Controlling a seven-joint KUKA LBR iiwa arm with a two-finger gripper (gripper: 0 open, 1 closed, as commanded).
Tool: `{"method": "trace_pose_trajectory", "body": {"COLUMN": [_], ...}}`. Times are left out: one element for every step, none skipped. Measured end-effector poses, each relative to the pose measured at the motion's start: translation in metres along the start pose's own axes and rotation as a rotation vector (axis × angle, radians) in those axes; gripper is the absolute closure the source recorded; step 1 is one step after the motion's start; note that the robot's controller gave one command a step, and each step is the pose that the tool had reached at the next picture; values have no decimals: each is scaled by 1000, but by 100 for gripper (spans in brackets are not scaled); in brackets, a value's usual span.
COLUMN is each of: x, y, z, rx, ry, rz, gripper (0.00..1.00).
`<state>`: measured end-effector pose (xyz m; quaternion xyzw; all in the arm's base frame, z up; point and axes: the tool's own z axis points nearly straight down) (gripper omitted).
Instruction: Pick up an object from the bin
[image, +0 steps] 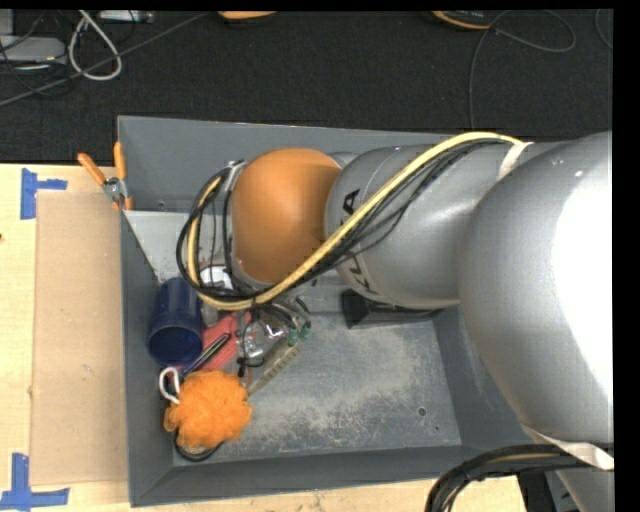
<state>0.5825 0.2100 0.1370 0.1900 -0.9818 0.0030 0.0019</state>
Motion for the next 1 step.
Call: {"method": "trace_pose_trajectory", "body": {"x": [31], "y": [12], "z": [55], "rx": [10], "ry": [4], "rz": [92], "gripper": [0]}}
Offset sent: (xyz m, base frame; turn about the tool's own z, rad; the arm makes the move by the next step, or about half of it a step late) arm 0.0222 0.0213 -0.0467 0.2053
